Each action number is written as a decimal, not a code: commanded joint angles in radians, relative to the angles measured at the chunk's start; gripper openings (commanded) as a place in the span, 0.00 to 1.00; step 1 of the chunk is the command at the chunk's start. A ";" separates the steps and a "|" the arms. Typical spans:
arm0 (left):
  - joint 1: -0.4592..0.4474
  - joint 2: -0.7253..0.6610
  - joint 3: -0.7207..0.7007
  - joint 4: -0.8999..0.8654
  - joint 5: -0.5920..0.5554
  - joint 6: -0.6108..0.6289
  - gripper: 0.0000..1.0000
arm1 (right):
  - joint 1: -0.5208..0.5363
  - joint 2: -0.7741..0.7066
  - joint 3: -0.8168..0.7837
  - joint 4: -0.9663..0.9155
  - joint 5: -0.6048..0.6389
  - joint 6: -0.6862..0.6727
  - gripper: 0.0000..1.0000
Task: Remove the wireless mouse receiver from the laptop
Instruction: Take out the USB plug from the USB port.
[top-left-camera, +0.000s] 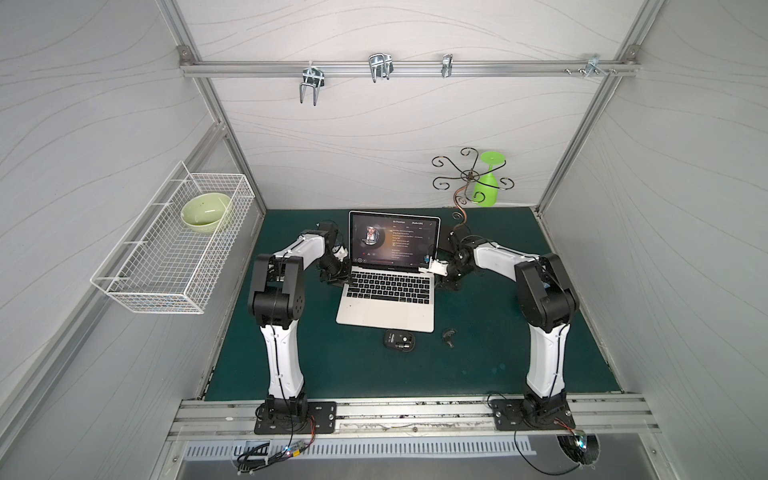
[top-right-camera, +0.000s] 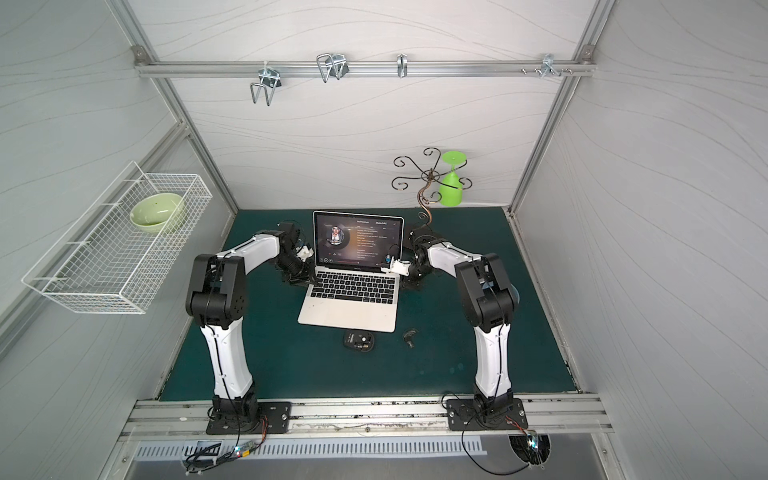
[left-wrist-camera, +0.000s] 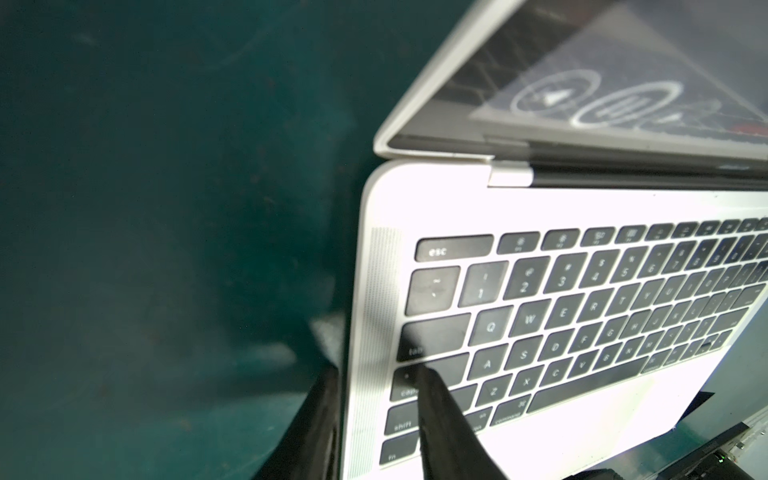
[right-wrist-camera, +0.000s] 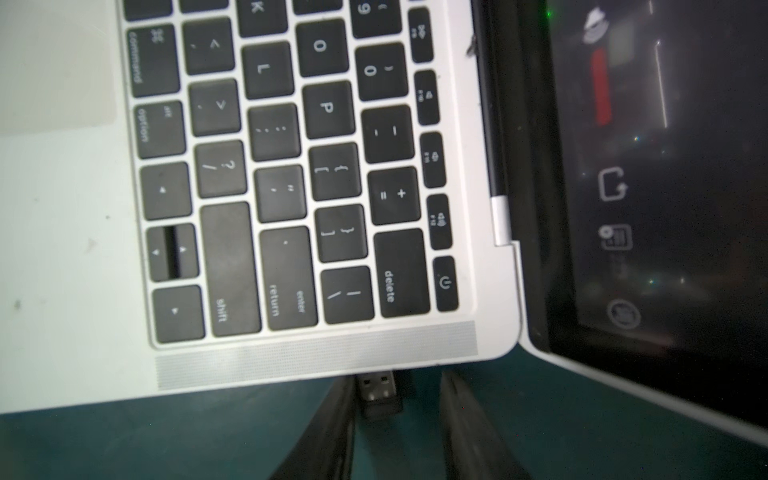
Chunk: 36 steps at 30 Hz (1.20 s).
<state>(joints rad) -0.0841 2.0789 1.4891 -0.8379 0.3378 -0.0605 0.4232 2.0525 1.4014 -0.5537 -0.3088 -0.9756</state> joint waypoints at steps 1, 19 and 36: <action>0.006 0.045 0.000 0.009 0.009 -0.003 0.35 | 0.018 0.022 -0.015 -0.041 -0.025 0.001 0.25; 0.006 0.059 0.006 -0.003 -0.019 -0.004 0.34 | -0.042 -0.122 -0.193 0.083 0.070 0.032 0.06; 0.007 -0.298 -0.123 0.218 0.489 -0.251 0.48 | 0.118 -0.504 -0.230 0.050 0.056 0.251 0.07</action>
<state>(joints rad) -0.0631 1.9247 1.3922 -0.7506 0.5987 -0.2020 0.4919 1.6272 1.1767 -0.4610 -0.2420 -0.7959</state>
